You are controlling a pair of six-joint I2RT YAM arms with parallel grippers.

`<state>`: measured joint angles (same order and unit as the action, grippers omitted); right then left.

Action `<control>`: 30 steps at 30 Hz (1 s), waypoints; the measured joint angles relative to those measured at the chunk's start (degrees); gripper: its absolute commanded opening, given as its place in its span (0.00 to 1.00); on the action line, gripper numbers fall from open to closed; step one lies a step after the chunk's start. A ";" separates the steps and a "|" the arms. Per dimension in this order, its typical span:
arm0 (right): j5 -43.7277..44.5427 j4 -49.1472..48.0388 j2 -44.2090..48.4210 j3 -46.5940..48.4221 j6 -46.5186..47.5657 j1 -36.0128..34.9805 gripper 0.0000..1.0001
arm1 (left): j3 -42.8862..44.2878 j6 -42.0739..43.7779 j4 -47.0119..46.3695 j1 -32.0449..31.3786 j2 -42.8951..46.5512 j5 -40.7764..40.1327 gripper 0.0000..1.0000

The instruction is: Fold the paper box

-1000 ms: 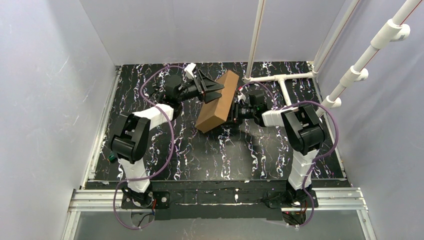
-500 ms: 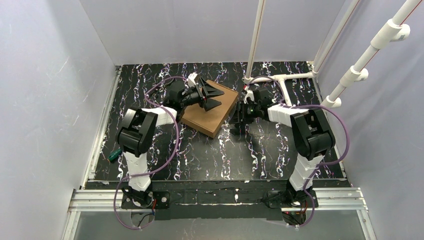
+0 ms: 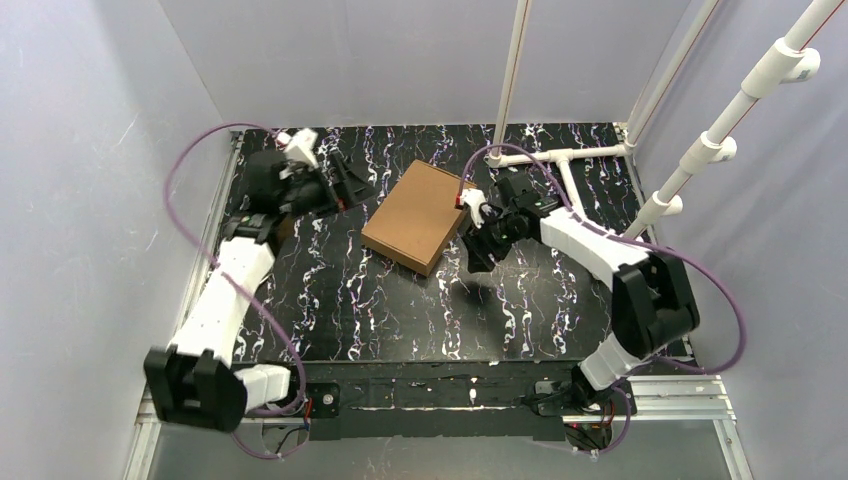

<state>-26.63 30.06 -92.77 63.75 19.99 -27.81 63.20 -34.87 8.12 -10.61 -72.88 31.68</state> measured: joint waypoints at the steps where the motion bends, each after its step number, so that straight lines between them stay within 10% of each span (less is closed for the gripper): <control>1: 0.17 1.31 1.62 0.63 2.27 -0.24 0.76 | -0.70 2.34 3.17 1.77 4.24 0.85 0.98; 7: 2.89 7.80 8.52 7.15 12.31 0.00 0.98 | -7.32 2.54 8.24 15.02 14.82 8.92 0.98; 15: 8.07 13.29 21.46 20.17 11.82 5.25 0.98 | 2.97 9.14 27.67 15.72 20.74 1.99 0.98; 21: -1.70 13.16 31.01 20.74 5.84 20.00 0.98 | 8.63 14.73 33.99 15.26 24.74 -4.35 0.98; 30: -9.20 15.26 35.71 18.12 4.02 22.91 0.98 | 5.92 14.25 36.13 14.86 26.75 0.72 0.98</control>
<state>-35.83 45.32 -57.06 81.87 24.01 -4.91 69.12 -20.62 44.25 4.25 -46.13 32.40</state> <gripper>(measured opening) 0.983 0.982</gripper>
